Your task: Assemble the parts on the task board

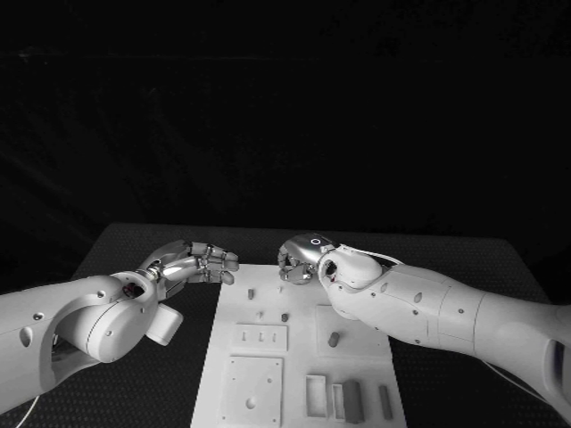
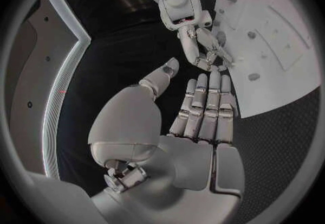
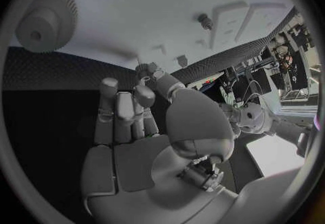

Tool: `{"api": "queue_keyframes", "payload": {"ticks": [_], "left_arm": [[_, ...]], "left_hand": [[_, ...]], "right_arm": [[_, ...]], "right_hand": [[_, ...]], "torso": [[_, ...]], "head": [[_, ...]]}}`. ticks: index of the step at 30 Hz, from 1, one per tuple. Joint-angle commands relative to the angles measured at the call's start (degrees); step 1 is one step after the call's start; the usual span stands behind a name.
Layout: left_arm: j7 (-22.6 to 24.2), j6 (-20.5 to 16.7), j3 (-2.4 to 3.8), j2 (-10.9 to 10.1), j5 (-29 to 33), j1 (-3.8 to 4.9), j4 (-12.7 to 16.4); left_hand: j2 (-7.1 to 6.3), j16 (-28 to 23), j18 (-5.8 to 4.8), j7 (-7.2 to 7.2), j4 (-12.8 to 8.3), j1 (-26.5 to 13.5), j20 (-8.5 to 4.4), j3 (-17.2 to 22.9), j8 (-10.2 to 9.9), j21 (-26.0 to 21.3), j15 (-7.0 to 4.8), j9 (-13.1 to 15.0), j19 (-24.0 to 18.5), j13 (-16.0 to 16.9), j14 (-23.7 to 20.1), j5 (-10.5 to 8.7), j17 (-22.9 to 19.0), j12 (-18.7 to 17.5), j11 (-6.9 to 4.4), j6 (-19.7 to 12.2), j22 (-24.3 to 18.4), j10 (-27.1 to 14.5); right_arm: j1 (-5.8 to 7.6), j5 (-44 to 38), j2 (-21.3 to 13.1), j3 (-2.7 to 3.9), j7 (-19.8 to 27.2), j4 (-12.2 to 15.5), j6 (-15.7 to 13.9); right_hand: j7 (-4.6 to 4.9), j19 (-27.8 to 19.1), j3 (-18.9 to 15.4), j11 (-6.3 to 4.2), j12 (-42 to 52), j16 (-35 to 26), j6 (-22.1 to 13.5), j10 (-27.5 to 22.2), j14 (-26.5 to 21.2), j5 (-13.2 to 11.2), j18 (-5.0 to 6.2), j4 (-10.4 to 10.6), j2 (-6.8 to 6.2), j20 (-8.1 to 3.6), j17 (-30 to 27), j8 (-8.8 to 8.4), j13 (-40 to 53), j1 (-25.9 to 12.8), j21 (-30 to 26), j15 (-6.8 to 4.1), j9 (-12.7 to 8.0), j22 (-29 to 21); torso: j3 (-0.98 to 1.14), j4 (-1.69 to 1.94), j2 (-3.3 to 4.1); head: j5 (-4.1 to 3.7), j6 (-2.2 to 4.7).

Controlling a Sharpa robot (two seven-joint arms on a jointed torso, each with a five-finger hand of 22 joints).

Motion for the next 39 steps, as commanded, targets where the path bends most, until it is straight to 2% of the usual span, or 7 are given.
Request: {"api": "queue_keyframes", "payload": {"ticks": [1,17,21,26,34,39], "left_arm": [[0.53,0.99,0.04,0.22,0.00,0.20,0.03],[0.52,0.96,0.04,0.54,0.00,0.20,-0.26],[0.52,1.02,0.04,0.70,0.00,0.19,-0.38],[0.54,1.07,0.04,0.72,0.00,0.19,-0.36],[0.54,1.03,0.04,0.61,0.00,0.19,-0.46],[0.53,1.00,0.04,0.67,0.00,0.19,-0.45]], "left_hand": [[0.37,-0.31,-1.11,-0.23,0.00,-0.31,-0.47,-0.32,-0.26,-0.29,0.12,-0.10,0.02,-0.08,-0.33,0.10,0.07,-0.25,-0.04,-0.21,-0.08,0.26],[0.30,-0.42,-1.22,-0.09,-0.02,-0.31,-0.57,-0.37,-0.34,-0.38,0.11,-0.15,0.07,-0.11,-0.30,0.10,0.16,-0.36,-0.02,-0.29,-0.11,0.25],[0.30,-0.43,-1.24,-0.08,-0.02,-0.31,-0.58,-0.38,-0.35,-0.39,0.11,-0.16,0.08,-0.11,-0.30,0.10,0.18,-0.37,-0.02,-0.30,-0.12,0.25],[0.33,-0.45,-1.27,-0.07,-0.01,-0.30,-0.60,-0.37,-0.35,-0.41,0.11,-0.16,0.09,-0.12,-0.29,0.11,0.19,-0.38,-0.02,-0.29,-0.12,0.27],[0.35,-0.48,-1.30,-0.09,-0.01,-0.29,-0.62,-0.38,-0.35,-0.43,0.11,-0.16,0.11,-0.12,-0.29,0.10,0.22,-0.39,-0.02,-0.28,-0.13,0.29],[0.35,-0.50,-1.32,-0.09,-0.01,-0.29,-0.64,-0.38,-0.35,-0.45,0.11,-0.17,0.11,-0.12,-0.28,0.10,0.24,-0.41,-0.02,-0.27,-0.13,0.30]], "right_arm": [[-0.12,-0.76,0.14,-0.01,-0.10,-0.58,0.43],[-0.81,-2.75,0.94,-0.72,1.18,-1.74,-1.12],[-1.04,-2.76,1.08,-0.74,1.21,-1.90,-1.14],[-1.15,-2.80,1.14,-0.82,1.19,-1.89,-0.94],[-1.22,-2.93,0.78,-0.83,1.10,-1.34,-0.98],[-1.23,-2.64,1.04,-0.83,0.84,-1.42,-1.41]], "right_hand": [[0.22,0.09,0.37,-0.22,-0.36,0.04,0.51,0.12,-0.03,0.15,0.83,-0.04,0.35,-0.25,-0.03,0.03,0.10,-0.02,0.21,-0.36,1.80,1.02],[0.18,0.15,0.49,-0.25,-0.45,0.07,0.61,0.25,0.32,0.15,0.83,-0.09,0.19,-0.30,0.26,0.03,0.14,0.11,0.22,-0.37,1.95,1.02],[0.17,0.17,0.52,-0.26,-0.46,0.07,0.63,0.29,0.35,0.15,0.83,-0.08,0.19,-0.32,0.24,0.04,0.15,0.14,0.23,-0.38,1.98,1.02],[0.16,0.19,0.54,-0.27,-0.48,0.07,0.65,0.33,0.40,0.15,0.83,-0.08,0.15,-0.33,0.26,0.03,0.16,0.16,0.24,-0.39,2.02,1.02],[0.16,0.21,0.58,-0.28,-0.51,0.07,0.68,0.38,0.44,0.15,0.83,-0.08,0.13,-0.35,0.25,0.02,0.17,0.20,0.25,-0.40,2.06,1.02],[0.16,0.23,0.57,-0.28,-0.57,0.03,0.66,0.43,0.35,0.15,0.83,-0.09,-0.09,-0.37,0.01,-0.02,0.19,0.21,0.25,-0.40,2.11,1.02]], "torso": [[-0.04,-0.03,0.03],[-0.03,-0.04,0.01],[0.05,-0.14,0.08],[-0.04,-0.15,0.03],[-0.01,-0.13,0.01],[-0.03,-0.19,0.05]], "head": [[0.10,-0.07],[0.16,-0.06],[0.51,-0.02],[0.42,-0.10],[0.40,-0.24],[0.28,-0.09]]}}
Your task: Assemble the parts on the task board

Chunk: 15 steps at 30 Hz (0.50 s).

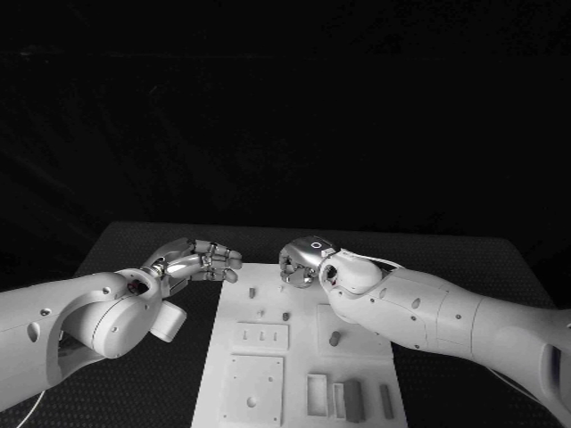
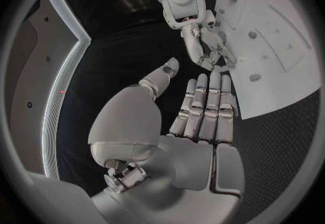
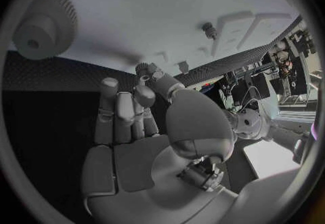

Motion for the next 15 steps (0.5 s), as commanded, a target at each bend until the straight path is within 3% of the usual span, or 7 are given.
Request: {"api": "queue_keyframes", "payload": {"ticks": [1,4,6,9,15], "left_arm": [[0.51,0.84,0.04,0.15,0.00,0.19,0.10],[0.43,0.88,0.04,0.19,0.00,0.19,0.08],[0.42,0.84,0.04,0.12,0.00,0.19,0.06],[0.43,0.81,0.04,0.01,0.00,0.19,0.08],[0.52,0.68,0.04,-0.09,0.00,0.19,-0.18]], "left_hand": [[0.35,-0.27,-0.46,-0.09,-0.01,-0.29,-0.44,-0.39,-0.35,-0.23,0.11,-0.07,-0.09,-0.08,-0.28,0.10,0.06,-0.19,-0.02,-0.27,-0.09,0.30],[0.35,-0.28,-0.47,-0.09,-0.01,-0.30,-0.44,-0.39,-0.35,-0.24,0.11,-0.07,-0.08,-0.08,-0.28,0.10,0.07,-0.20,-0.02,-0.27,-0.09,0.30],[0.36,-0.29,-0.48,-0.09,0.00,-0.32,-0.44,-0.40,-0.35,-0.24,0.11,-0.08,-0.08,-0.08,-0.28,0.10,0.08,-0.21,-0.02,-0.27,-0.09,0.30],[0.35,-0.30,-0.49,-0.09,0.00,-0.33,-0.45,-0.41,-0.36,-0.25,0.11,-0.08,-0.07,-0.08,-0.28,0.10,0.09,-0.22,-0.02,-0.27,-0.10,0.30],[0.33,-0.32,-0.52,-0.10,-0.01,-0.34,-0.47,-0.42,-0.36,-0.27,0.11,-0.08,-0.07,-0.09,-0.28,0.10,0.10,-0.23,-0.01,-0.28,-0.10,0.30]], "right_arm": [[-0.29,-0.33,0.16,-0.17,0.22,0.16,0.51],[-0.29,0.21,0.19,-0.18,-0.07,0.15,0.45],[-0.29,0.82,0.14,-0.18,-0.14,0.04,0.23],[-0.29,1.16,0.01,-0.19,-0.14,0.03,0.27],[-0.29,2.18,-0.36,-0.21,-0.08,0.21,-0.84]], "right_hand": [[0.20,0.19,0.28,-0.03,-0.42,-0.02,0.35,0.24,-0.10,0.16,0.87,-0.05,-0.15,-0.38,-0.38,-0.06,0.09,0.39,0.23,-0.28,2.04,1.02],[1.12,0.12,0.27,0.85,-0.81,-0.32,-2.65,0.40,-0.66,0.13,0.87,-0.01,-1.66,-0.40,-1.30,-2.11,0.03,0.41,0.10,0.44,1.23,0.97],[1.49,0.10,0.06,1.20,-1.01,-0.47,-3.30,0.30,-1.08,0.14,0.87,0.01,-2.50,-0.35,-1.95,-2.58,0.00,0.13,0.04,0.77,1.06,0.95],[2.89,0.21,-0.38,2.50,-1.40,-0.70,-7.63,0.18,-1.49,0.14,0.87,0.10,-4.37,-0.22,-2.61,-5.23,-0.09,-0.53,-0.12,2.00,-0.08,0.84],[3.91,0.40,-0.34,3.51,-1.56,-0.83,-9.77,0.13,-1.83,0.14,0.87,0.18,-5.45,-0.03,-3.29,-6.61,-0.07,-1.17,-0.37,3.02,-0.72,0.73]], "torso": [[-0.04,-0.04,0.02],[-0.05,0.01,0.01],[-0.04,0.08,-0.02],[-0.03,0.05,-0.02],[0.03,-0.06,-0.06]], "head": [[-0.12,0.16],[-0.16,0.18],[-0.18,0.23],[-0.16,0.23],[-0.09,0.44]]}}
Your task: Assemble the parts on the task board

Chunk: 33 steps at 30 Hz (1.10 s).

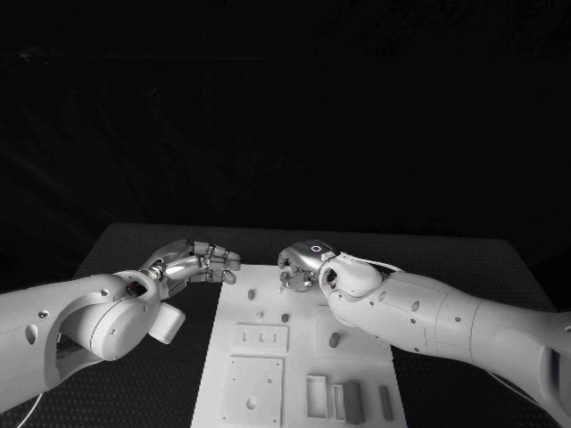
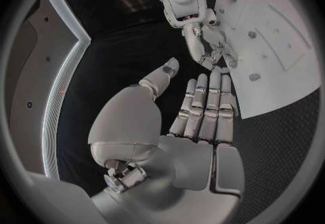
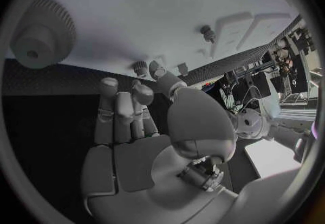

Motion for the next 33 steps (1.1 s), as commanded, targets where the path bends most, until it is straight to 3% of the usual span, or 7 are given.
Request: {"api": "queue_keyframes", "payload": {"ticks": [1,9,14,17,19,27,33], "left_arm": [[0.52,0.65,0.04,-0.03,0.00,0.19,-0.06],[0.33,0.65,0.04,-0.22,0.00,0.19,-0.19],[0.21,0.48,0.04,-0.82,0.00,0.19,-0.19],[0.08,0.79,0.04,-0.98,-1.70,0.19,-0.39],[0.28,0.92,0.04,-1.31,-2.13,0.19,-0.50],[0.64,0.93,0.04,-1.87,-2.02,0.19,-0.75],[0.64,1.01,0.04,-1.84,-1.94,0.19,-0.85]], "left_hand": [[0.33,-0.33,-0.52,-0.10,-0.01,-0.34,-0.47,-0.43,-0.37,-0.27,0.11,-0.09,-0.07,-0.09,-0.28,0.10,0.06,-0.24,-0.01,-0.28,-0.06,0.30],[0.33,-0.35,-0.54,-0.11,-0.02,-0.32,-0.49,-0.43,-0.38,-0.29,0.10,-0.10,-0.06,-0.09,-0.27,0.10,0.08,-0.26,-0.01,-0.29,-0.06,0.30],[0.31,-0.38,-0.57,-0.13,-0.02,-0.32,-0.51,-0.44,-0.39,-0.31,0.11,-0.11,-0.05,-0.10,-0.27,0.10,0.10,-0.29,0.00,-0.31,-0.07,0.29],[0.41,-0.48,-0.65,-0.14,0.00,-0.30,-0.56,-0.44,-0.35,-0.38,0.11,-0.11,-0.03,0.01,-0.28,0.11,0.16,-0.07,-0.19,-0.21,-0.09,0.80],[0.52,-0.58,-0.77,-0.18,0.00,-0.33,-0.62,-0.47,-0.30,-0.47,0.10,-0.11,-0.01,0.21,-0.25,0.10,0.27,0.32,-0.57,-0.07,-0.11,1.68],[0.43,-1.07,-1.07,-0.50,-0.04,-0.25,-0.63,-0.58,-0.32,-0.82,0.24,-0.16,-0.32,-0.16,-0.60,0.10,0.39,-0.55,-0.08,-0.03,-0.25,0.59],[0.41,-1.14,-1.11,-0.49,-0.02,-0.26,-0.64,-0.60,-0.32,-0.85,0.26,-0.17,-0.34,-0.21,-0.62,0.10,0.43,-0.68,0.00,-0.01,-0.27,0.46]], "right_arm": [[0.02,1.25,-0.36,0.00,0.10,0.39,-0.78],[0.03,1.85,-3.45,0.07,0.62,3.89,-2.93],[0.41,2.70,-7.00,1.03,0.89,6.89,-2.47],[0.80,4.44,-9.67,2.08,5.11,8.58,0.52],[1.19,4.93,-11.23,2.18,5.84,9.58,1.39],[2.42,6.45,-16.61,3.40,7.00,13.24,7.03],[3.16,6.62,-18.98,3.49,6.49,14.70,11.64]], "right_hand": [[0.20,0.20,-0.12,0.52,-0.28,-0.38,-0.54,-0.12,-0.42,0.13,0.76,0.03,-0.62,0.18,-0.55,-0.50,-0.07,-0.27,-0.41,0.46,-0.12,0.71],[0.38,0.26,-0.06,0.69,-0.35,-0.41,-0.75,-0.22,-0.41,0.12,0.76,0.08,-0.94,0.27,-0.55,-0.66,-0.07,-0.61,-0.50,0.65,-0.20,0.70],[0.36,0.43,-0.01,0.68,-0.29,-0.29,-0.38,-0.11,-0.03,0.13,0.76,0.12,-1.52,0.31,-0.22,-0.49,-0.03,-0.99,-0.51,0.67,-0.13,0.71],[0.31,0.55,0.06,0.64,-0.25,-0.24,-0.13,-0.02,0.10,0.13,0.76,0.13,-1.81,0.30,-0.16,-0.37,-0.01,-1.25,-0.52,0.63,-0.09,0.72],[0.27,0.54,0.18,0.61,-0.26,-0.30,-0.05,-0.03,-0.13,0.13,0.76,0.09,-1.77,0.29,-0.49,-0.34,-0.01,-1.19,-0.56,0.61,-0.08,0.71],[0.43,0.33,-0.33,0.77,-0.37,-0.42,-0.24,-0.30,-0.70,0.12,0.76,0.41,-3.28,0.50,-0.92,-0.51,0.03,-3.07,-0.80,0.73,-0.17,0.72],[0.58,0.16,-0.24,0.91,-0.45,-0.49,-0.59,-0.59,-1.05,0.13,0.76,0.97,-4.96,0.65,-0.96,-0.77,0.09,-4.71,-1.08,0.89,-0.28,0.69]], "torso": [[0.07,-0.07,-0.03],[0.03,-0.04,-0.02],[0.08,-0.16,-0.06],[0.00,-0.25,-0.07],[-0.08,-0.28,-0.09],[0.17,-0.84,-0.04],[0.22,-1.02,-0.04]], "head": [[0.08,0.18],[-0.06,0.33],[-0.20,0.93],[-0.72,1.04],[-1.08,1.16],[-1.02,1.36],[-0.82,1.47]]}}
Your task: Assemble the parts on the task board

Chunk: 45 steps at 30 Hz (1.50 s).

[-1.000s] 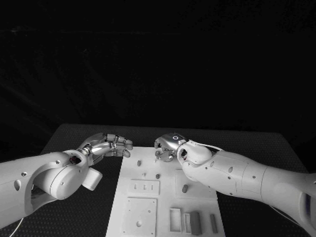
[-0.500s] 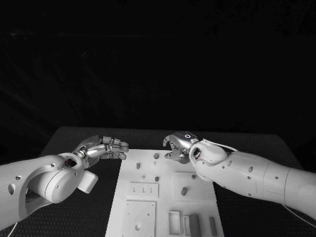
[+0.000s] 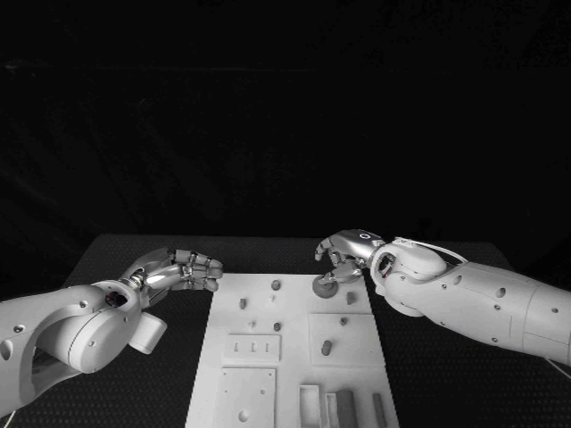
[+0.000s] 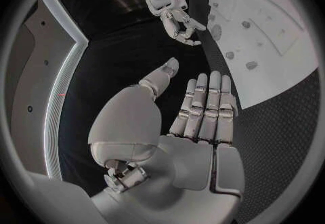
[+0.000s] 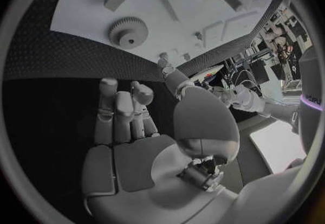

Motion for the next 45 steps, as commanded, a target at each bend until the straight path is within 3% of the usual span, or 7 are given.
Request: {"api": "queue_keyframes", "payload": {"ticks": [1,8,12,28,36,41,45], "left_arm": [[0.69,0.94,0.04,0.10,-0.45,0.18,0.04],[0.72,1.05,0.04,0.37,-0.44,0.17,-0.12],[0.58,1.21,0.04,0.42,-0.41,0.17,-0.08],[0.44,1.38,0.04,0.39,-0.38,0.17,-0.06],[0.30,1.40,0.04,0.45,-0.38,0.17,-0.08],[0.29,1.44,0.04,0.49,-0.38,0.17,-0.08],[0.30,1.46,0.04,0.54,-0.38,0.17,-0.14]], "left_hand": [[0.19,-0.27,-0.93,-0.48,-0.01,-0.03,-0.22,-0.29,-0.32,-0.19,0.02,-0.06,-0.33,-0.08,-0.38,0.10,0.08,-0.34,0.08,0.00,-0.10,-0.47],[0.21,-0.29,-0.95,-0.47,0.00,-0.03,-0.22,-0.29,-0.31,-0.20,0.02,-0.06,-0.33,-0.09,-0.38,0.10,0.10,-0.37,0.10,0.03,-0.10,-0.49],[0.22,-0.31,-0.95,-0.47,0.00,-0.03,-0.22,-0.29,-0.30,-0.21,0.02,-0.06,-0.33,-0.10,-0.38,0.10,0.11,-0.38,0.10,0.04,-0.11,-0.49],[0.25,-0.40,-1.01,-0.42,0.05,-0.15,-0.22,-0.34,-0.32,-0.25,0.04,-0.08,-0.37,-0.13,-0.40,0.10,0.16,-0.45,0.14,0.04,-0.14,-0.50],[0.28,-0.45,-1.03,-0.39,0.08,-0.24,-0.21,-0.37,-0.33,-0.27,0.06,-0.09,-0.38,-0.15,-0.42,0.10,0.19,-0.49,0.15,0.03,-0.16,-0.51],[0.31,-0.48,-1.04,-0.35,0.06,-0.23,-0.22,-0.35,-0.35,-0.28,0.06,-0.10,-0.39,-0.16,-0.43,0.10,0.20,-0.52,0.16,0.02,-0.17,-0.53],[0.33,-0.49,-1.04,-0.34,0.06,-0.22,-0.23,-0.35,-0.35,-0.29,0.06,-0.11,-0.40,-0.16,-0.43,0.10,0.21,-0.53,0.16,0.02,-0.18,-0.54]], "right_arm": [[0.04,0.75,-0.49,-0.03,1.00,0.41,6.74],[0.00,-0.02,0.33,-0.05,0.25,-1.03,8.96],[-0.58,-0.45,1.32,-0.12,-0.10,-2.87,8.55],[-1.51,-0.70,2.46,-0.18,-0.39,-5.02,7.71],[-1.69,-0.27,3.10,-0.18,-0.42,-5.81,8.45],[-1.75,-0.27,3.43,-0.19,-0.87,-6.41,7.30],[-1.76,-0.41,3.60,-0.19,-1.14,-6.84,6.96]], "right_hand": [[0.33,0.09,0.14,0.10,-0.19,-0.26,-0.10,-0.17,-0.50,0.13,0.75,0.54,-0.65,0.35,-0.08,-0.20,0.14,-0.39,-0.30,-0.09,-0.05,0.69],[0.33,0.55,0.93,0.10,0.79,0.66,0.10,0.17,0.92,0.14,0.75,0.96,-0.97,0.16,2.03,-0.11,0.79,-1.04,-0.05,-0.08,0.00,0.88],[0.31,0.71,1.28,0.09,1.13,0.99,0.21,0.17,1.40,0.14,0.75,0.86,-0.49,0.04,2.76,-0.05,1.05,-0.98,0.07,-0.09,0.03,0.96],[0.27,1.13,1.71,0.05,1.70,1.53,0.39,0.21,2.13,0.14,0.75,0.02,0.81,-0.25,3.68,0.05,1.46,-0.79,0.40,-0.13,0.11,1.09],[0.11,1.05,1.86,-0.11,1.75,1.57,0.79,0.08,1.96,0.13,0.75,0.02,3.59,-0.26,3.51,0.27,1.55,-1.37,0.42,-0.27,0.21,1.10],[0.13,0.87,1.97,-0.09,1.74,1.58,0.61,-0.08,1.71,0.13,0.75,-0.10,6.46,-0.24,3.34,0.15,1.60,-1.82,0.44,-0.27,0.17,1.14],[0.13,0.80,1.87,-0.09,1.77,1.66,0.63,-0.11,1.82,0.13,0.75,-0.35,6.83,-0.25,3.56,0.16,1.64,-1.85,0.49,-0.26,0.18,1.18]], "torso": [[0.10,-0.17,0.06],[0.14,-0.06,0.13],[-0.05,0.00,0.06],[-0.14,0.05,0.00],[-0.09,-0.02,-0.01],[-0.08,0.11,-0.01],[-0.08,0.06,-0.01]], "head": [[0.18,0.00],[0.23,0.32],[0.03,0.44],[0.19,0.26],[0.29,0.24],[0.38,0.15],[0.40,0.11]]}}
